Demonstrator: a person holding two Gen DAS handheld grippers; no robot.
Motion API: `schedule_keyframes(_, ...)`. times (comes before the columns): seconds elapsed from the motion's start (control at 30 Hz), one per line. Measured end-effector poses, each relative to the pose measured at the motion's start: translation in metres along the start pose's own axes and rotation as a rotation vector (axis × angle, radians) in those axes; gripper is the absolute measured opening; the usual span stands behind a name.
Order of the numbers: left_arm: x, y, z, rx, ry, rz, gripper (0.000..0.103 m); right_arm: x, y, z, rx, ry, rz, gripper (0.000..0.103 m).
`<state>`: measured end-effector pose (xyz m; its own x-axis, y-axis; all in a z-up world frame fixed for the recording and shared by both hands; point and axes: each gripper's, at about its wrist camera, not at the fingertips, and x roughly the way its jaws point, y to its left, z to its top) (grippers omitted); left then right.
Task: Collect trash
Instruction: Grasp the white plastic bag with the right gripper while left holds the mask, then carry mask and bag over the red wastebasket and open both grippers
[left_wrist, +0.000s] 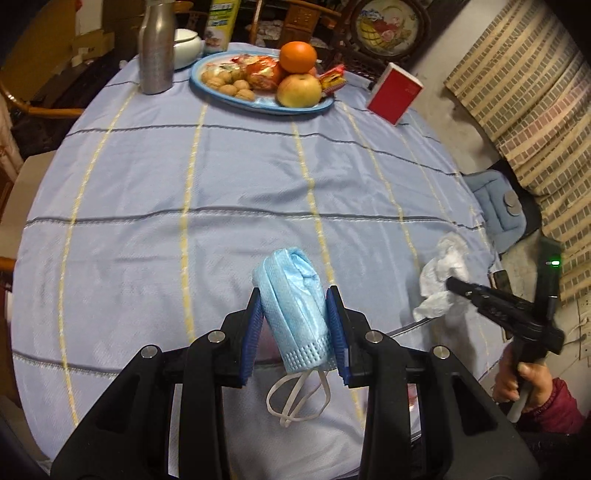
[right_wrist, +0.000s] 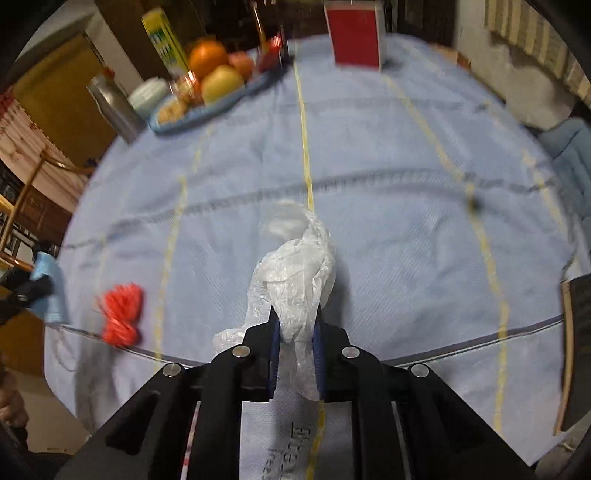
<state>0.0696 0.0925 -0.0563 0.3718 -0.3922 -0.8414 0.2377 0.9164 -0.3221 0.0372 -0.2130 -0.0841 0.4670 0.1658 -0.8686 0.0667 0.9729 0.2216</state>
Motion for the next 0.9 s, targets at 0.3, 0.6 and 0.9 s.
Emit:
schedule_keyframes(0.3, 0.026, -0.063, 0.03, 0.156, 0.02, -0.127, 0.035, -0.068, -0.05, -0.008, 0.154, -0.126, -0.074, 0.016)
schedule_keyframes(0.6, 0.069, -0.15, 0.038, 0.359, 0.101, -0.247, 0.035, -0.112, -0.119, -0.066, 0.378, -0.181, -0.195, 0.017)
schedule_keyframes(0.9, 0.103, -0.252, 0.019, 0.572, 0.192, -0.363, 0.035, -0.158, -0.18, -0.148, 0.612, -0.233, -0.32, 0.018)
